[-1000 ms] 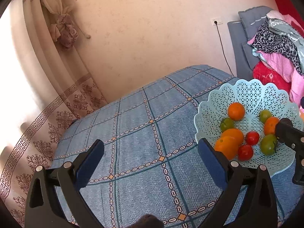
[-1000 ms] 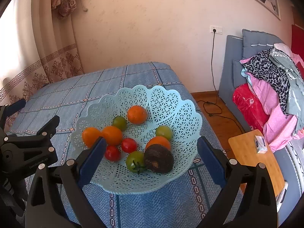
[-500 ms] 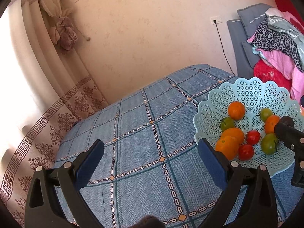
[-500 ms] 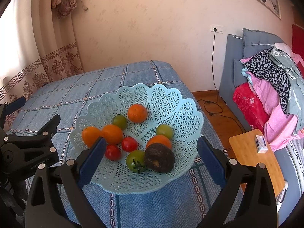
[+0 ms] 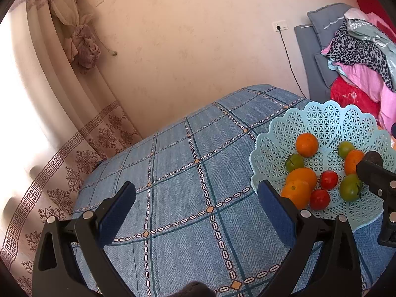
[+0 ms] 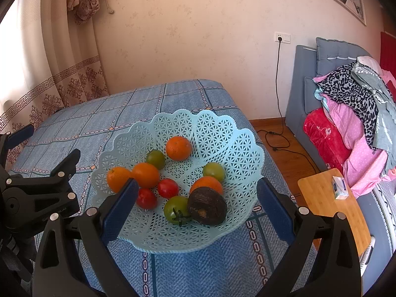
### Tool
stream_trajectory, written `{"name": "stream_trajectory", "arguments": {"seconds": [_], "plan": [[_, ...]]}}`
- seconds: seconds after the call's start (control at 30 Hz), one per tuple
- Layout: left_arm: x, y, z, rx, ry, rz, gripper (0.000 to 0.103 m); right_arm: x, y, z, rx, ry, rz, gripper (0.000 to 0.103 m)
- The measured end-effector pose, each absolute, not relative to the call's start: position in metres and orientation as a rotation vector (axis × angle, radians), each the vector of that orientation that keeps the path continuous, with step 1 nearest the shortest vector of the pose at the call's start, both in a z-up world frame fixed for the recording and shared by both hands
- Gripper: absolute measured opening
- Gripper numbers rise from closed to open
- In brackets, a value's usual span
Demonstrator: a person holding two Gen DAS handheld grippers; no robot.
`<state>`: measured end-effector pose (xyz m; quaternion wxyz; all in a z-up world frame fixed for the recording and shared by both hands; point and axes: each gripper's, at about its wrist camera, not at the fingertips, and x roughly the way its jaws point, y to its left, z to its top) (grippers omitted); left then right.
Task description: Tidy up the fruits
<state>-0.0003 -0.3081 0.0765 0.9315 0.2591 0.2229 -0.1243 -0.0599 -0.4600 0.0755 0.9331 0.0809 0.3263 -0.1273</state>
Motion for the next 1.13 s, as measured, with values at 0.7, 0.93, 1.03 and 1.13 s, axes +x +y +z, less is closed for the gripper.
{"name": "stream_trajectory", "arguments": {"seconds": [0.7, 0.93, 1.03, 1.13], "plan": [[-0.0017, -0.3093, 0.0771, 0.536, 0.440, -0.250, 0.098, -0.0602, -0.4596, 0.0757, 0.161, 0.666, -0.261, 0.097], [-0.0025, -0.3093, 0.0772, 0.532, 0.451, -0.253, 0.098, -0.0602, -0.4597, 0.0764, 0.161, 0.665, -0.261, 0.097], [-0.0012, -0.3074, 0.0779, 0.524, 0.454, -0.244, 0.098, -0.0601, -0.4599, 0.0764, 0.161, 0.663, -0.260, 0.097], [-0.0007, -0.3056, 0.0780, 0.527, 0.453, -0.235, 0.098, -0.0600, -0.4590, 0.0773, 0.161, 0.664, -0.261, 0.097]]}}
